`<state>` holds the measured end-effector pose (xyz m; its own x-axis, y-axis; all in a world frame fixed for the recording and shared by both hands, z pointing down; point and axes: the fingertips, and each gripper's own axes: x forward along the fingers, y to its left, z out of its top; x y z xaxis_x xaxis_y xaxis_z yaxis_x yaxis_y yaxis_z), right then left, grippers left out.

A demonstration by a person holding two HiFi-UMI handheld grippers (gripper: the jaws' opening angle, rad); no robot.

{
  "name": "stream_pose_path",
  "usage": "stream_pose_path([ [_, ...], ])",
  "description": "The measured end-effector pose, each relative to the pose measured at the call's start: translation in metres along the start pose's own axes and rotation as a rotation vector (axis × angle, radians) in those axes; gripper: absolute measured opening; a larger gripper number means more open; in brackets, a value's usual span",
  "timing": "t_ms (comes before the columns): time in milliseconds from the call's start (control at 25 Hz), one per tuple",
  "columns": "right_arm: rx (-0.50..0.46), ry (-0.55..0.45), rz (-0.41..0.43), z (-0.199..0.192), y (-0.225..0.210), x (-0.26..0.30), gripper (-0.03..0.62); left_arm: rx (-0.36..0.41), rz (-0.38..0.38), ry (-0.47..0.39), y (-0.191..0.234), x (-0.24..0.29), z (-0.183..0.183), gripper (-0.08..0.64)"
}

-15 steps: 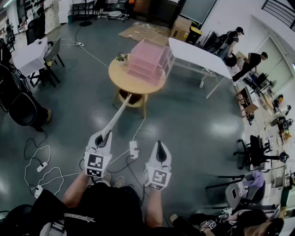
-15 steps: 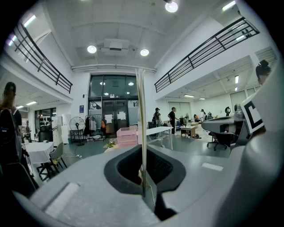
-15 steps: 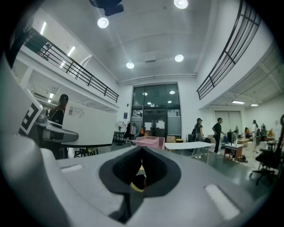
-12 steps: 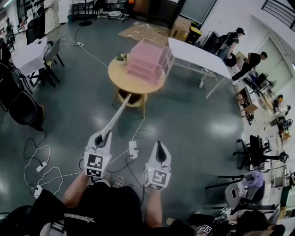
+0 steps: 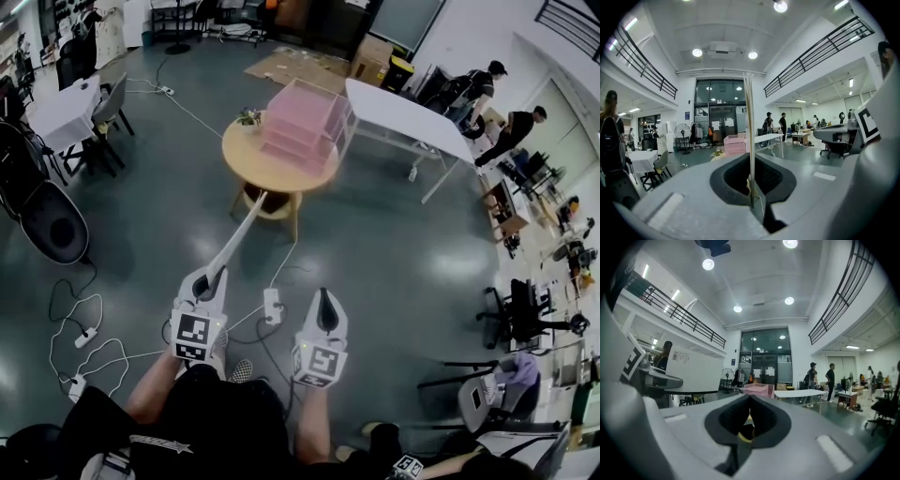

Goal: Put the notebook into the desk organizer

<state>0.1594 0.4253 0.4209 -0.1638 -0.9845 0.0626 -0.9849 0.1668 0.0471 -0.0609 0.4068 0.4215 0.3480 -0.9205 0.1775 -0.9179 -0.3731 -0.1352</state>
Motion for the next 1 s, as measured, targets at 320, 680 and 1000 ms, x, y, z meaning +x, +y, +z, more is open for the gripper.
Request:
stream_pose_path([
  [320, 0.003, 0.025, 0.01, -0.01, -0.003, 0.028, 0.006, -0.004, 0.017, 0.017, 0.014, 0.026, -0.005, 0.015],
  [680, 0.012, 0.058, 0.004, -0.02, -0.004, 0.115, 0.006, -0.015, 0.005, 0.048, 0.057, 0.104, -0.014, 0.015],
  [1000, 0.021, 0.094, -0.052, -0.019, 0.004, 0.223, 0.006, -0.027, -0.053, 0.075, 0.124, 0.201, -0.015, 0.015],
])
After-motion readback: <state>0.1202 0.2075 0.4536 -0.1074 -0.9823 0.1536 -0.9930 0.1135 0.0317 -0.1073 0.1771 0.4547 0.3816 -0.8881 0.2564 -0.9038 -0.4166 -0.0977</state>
